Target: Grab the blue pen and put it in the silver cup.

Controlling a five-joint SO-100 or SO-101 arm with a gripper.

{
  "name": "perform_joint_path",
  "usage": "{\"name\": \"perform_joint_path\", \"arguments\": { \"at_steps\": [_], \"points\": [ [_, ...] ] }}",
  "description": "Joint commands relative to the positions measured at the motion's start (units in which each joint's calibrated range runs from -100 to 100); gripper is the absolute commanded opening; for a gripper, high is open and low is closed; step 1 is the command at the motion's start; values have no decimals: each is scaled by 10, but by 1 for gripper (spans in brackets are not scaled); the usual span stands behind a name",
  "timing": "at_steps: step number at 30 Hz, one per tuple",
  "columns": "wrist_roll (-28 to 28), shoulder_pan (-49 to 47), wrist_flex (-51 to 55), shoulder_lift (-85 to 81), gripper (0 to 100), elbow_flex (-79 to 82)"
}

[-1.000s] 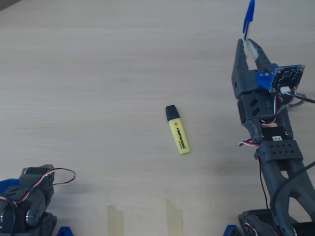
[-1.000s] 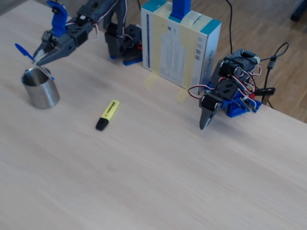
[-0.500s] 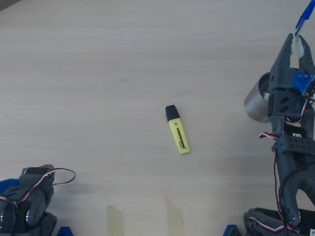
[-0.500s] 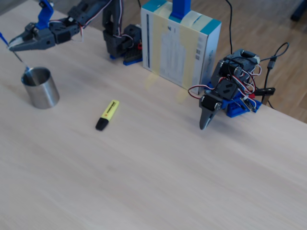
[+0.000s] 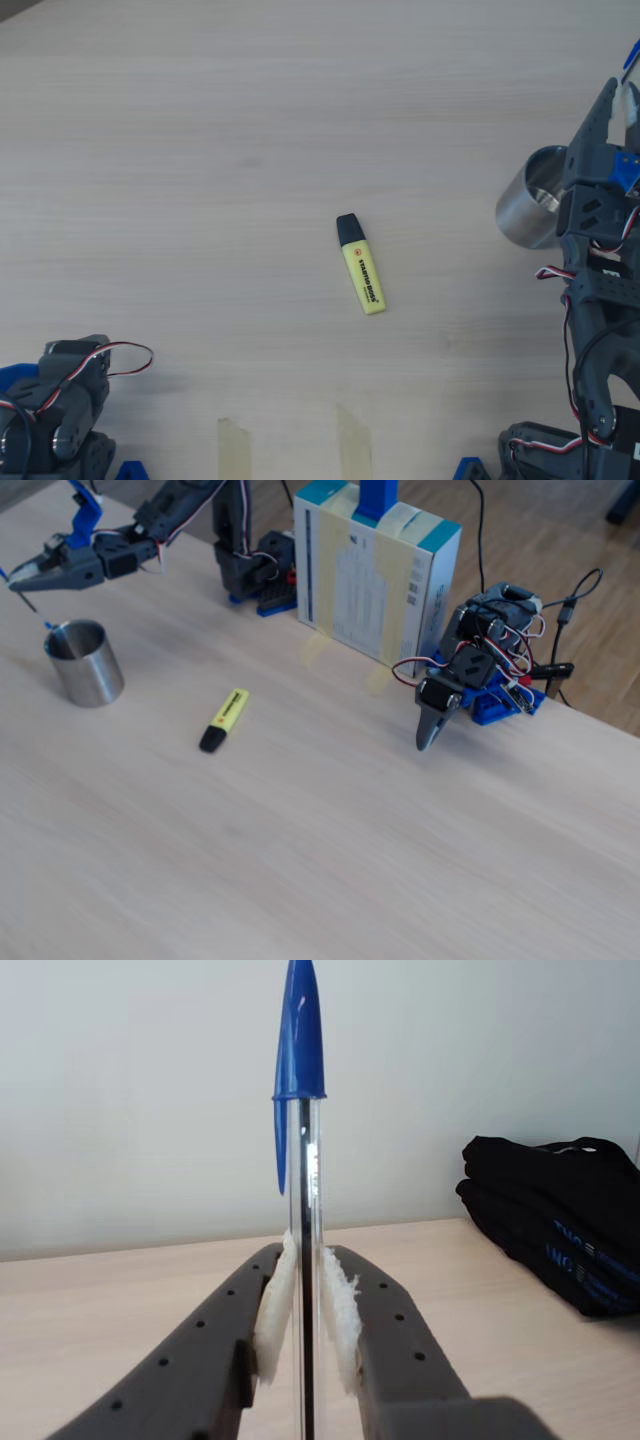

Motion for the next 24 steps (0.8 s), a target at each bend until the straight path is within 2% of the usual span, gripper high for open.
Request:
{"name": "perform_joint_path", "arguments": {
  "at_steps": [1, 24],
  "points": [
    [3, 0, -4, 0, 2, -15],
    [3, 18, -10, 133, 2, -30]
  ]
}}
